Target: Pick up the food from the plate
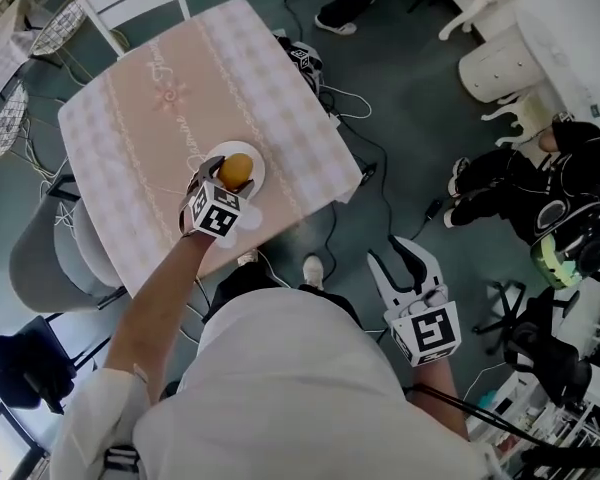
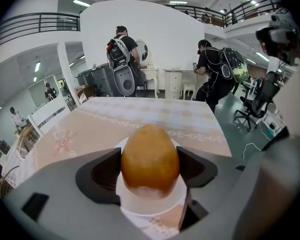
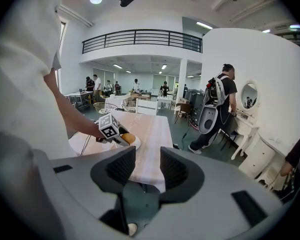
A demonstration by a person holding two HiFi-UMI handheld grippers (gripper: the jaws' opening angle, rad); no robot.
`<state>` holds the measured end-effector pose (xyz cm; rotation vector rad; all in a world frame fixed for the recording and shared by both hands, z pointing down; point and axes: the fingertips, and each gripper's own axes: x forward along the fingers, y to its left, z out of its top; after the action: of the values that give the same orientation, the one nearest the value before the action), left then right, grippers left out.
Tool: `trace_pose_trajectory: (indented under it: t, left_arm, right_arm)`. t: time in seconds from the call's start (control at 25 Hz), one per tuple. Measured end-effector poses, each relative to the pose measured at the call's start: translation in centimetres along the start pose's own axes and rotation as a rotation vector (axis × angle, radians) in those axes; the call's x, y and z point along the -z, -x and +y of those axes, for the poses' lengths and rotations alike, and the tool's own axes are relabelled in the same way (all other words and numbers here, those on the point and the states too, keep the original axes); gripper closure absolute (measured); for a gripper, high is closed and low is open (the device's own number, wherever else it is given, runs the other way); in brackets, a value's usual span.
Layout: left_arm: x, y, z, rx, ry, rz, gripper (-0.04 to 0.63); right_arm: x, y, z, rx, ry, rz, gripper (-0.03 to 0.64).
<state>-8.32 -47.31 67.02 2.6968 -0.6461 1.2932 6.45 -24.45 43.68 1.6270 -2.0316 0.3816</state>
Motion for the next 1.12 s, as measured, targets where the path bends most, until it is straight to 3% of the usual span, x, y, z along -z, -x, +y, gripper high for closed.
trace_pose_trajectory:
  t: [0.48,1.12]
  left_arm:
    - [-1.9,5.5,-1.8,-0.046,0.101,-0.056,0.236]
    - [-8.3,18.5,-8.3,-0.118,0.225,-0.242,0.238]
  right_arm:
    - [0.8,0.5,-1.0,-0.105,0.037,-0.050,0.456]
    - [1.8,0.9,-1.5,-0.310,0.146,-0.119,0.456]
